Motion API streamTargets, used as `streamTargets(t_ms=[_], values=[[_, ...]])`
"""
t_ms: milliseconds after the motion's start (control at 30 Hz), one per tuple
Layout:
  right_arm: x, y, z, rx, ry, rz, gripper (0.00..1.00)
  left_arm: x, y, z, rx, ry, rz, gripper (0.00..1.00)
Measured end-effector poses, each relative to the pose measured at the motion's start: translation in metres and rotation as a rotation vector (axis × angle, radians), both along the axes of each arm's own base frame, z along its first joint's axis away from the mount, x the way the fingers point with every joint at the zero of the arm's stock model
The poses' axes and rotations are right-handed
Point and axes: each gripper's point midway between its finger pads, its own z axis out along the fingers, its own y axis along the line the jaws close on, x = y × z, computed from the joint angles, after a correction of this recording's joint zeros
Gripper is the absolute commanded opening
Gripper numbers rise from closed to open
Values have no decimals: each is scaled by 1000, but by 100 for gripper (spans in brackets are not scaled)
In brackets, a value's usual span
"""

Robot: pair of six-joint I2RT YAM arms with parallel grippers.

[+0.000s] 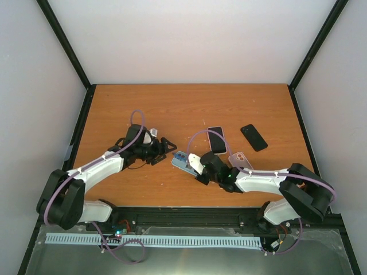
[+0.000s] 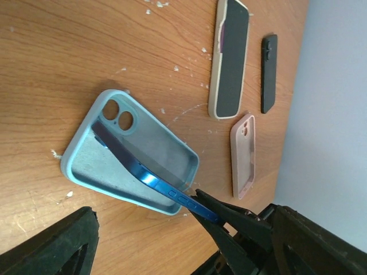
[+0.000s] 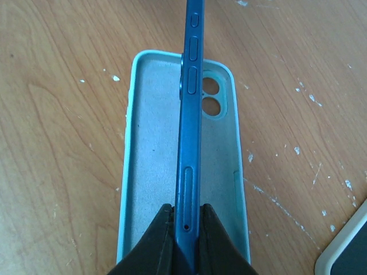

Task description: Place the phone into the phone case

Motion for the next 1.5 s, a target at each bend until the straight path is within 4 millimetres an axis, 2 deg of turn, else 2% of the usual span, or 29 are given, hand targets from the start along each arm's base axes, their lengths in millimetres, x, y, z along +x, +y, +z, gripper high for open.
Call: streamTargets(t_ms=[133, 400, 600, 733, 933, 1100, 1200, 1333, 1500], values=[[0, 3, -3, -44, -56, -4, 8, 2, 2, -12, 30, 18, 10, 80], [5, 9, 8, -30, -138, -6, 14, 7, -1, -32, 44, 56, 5, 69], [6, 11, 11, -16, -151, -3, 13, 11, -7, -33, 18, 47, -6, 68], [5, 12, 10, -15, -147, 4, 13, 13, -9, -41, 17, 60, -12, 67], [-1, 15, 3, -27, -113, 25, 23, 14, -11, -52, 17, 90, -12, 49], [-6, 18, -10, -57, -52, 40, 25, 15, -11, -56, 17, 97, -6, 40], [-6, 18, -11, -53, -43, 28, 28, 16, -11, -59, 22, 100, -4, 38], [-5, 18, -9, -43, -34, 6, 39, 16, -9, -65, 37, 110, 4, 38], [-1, 25, -3, -9, -2, -27, 45, 19, -4, -74, 76, 116, 25, 43]])
